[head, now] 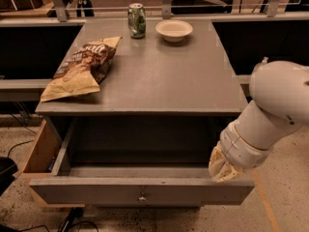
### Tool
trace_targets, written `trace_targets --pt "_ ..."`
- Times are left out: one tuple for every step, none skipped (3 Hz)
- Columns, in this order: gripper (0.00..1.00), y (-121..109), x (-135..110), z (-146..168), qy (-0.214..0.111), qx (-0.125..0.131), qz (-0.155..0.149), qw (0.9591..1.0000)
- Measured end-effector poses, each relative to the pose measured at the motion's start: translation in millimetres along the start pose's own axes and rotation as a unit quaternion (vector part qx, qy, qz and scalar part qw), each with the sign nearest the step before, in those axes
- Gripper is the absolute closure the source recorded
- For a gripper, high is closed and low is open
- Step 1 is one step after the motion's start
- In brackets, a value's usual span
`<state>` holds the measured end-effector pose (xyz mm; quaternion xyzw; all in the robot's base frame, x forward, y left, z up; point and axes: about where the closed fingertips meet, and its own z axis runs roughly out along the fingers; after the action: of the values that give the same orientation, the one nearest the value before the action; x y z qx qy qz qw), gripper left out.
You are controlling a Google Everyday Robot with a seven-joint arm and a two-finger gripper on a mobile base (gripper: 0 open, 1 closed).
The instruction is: Open top drawer
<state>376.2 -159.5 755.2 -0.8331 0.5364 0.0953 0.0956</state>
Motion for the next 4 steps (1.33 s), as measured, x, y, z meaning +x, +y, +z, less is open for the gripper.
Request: trace_targets --pt "1.00 -31 4 2 0.019 0.041 -0.013 0.9989" --pt "1.00 -55 10 26 0.049 0.075 -0.009 0.9959" --pt "1.00 -57 17 68 0.060 0.077 0.012 0.9952" --pt "1.00 -60 21 111 0.063 0.056 0.013 0.9964"
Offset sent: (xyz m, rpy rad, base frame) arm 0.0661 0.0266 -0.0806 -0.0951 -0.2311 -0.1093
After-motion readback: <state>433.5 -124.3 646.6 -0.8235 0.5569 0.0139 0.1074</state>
